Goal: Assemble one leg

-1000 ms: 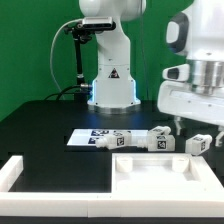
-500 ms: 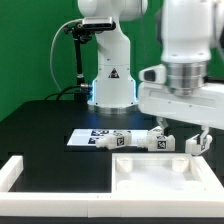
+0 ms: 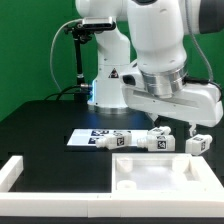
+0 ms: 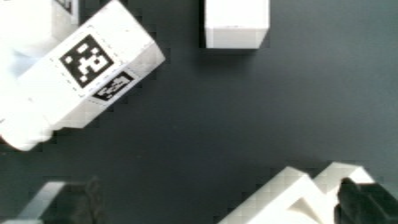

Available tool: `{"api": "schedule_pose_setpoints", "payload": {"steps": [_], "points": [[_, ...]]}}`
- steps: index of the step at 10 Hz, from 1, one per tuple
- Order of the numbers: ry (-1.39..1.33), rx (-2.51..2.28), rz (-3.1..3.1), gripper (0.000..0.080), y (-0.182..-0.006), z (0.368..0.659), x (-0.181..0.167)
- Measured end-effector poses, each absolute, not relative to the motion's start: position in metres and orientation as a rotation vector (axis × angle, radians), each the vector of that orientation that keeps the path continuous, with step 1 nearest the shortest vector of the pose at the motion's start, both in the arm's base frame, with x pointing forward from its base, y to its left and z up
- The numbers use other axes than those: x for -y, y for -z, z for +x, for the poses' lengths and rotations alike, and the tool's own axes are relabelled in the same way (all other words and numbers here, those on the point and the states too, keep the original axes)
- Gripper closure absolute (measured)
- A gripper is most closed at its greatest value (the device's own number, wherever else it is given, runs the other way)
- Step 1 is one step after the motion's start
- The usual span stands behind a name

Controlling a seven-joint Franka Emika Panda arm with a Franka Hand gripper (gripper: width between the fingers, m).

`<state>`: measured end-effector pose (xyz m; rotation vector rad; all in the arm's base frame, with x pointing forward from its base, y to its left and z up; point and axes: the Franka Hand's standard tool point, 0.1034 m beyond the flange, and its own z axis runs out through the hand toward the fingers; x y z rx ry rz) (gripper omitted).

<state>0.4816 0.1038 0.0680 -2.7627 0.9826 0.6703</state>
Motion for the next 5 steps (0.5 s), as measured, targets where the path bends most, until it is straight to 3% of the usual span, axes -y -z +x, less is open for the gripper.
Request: {"api": "schedule_pose_setpoints", "payload": {"steps": [2,5], "points": [[-0.784,-1.025,-2.717,0.0150,-0.066,0.482,-0.094],[-0.648,-1.030,-2.798,0.0150,-0.074,0.478,-0.154]]}}
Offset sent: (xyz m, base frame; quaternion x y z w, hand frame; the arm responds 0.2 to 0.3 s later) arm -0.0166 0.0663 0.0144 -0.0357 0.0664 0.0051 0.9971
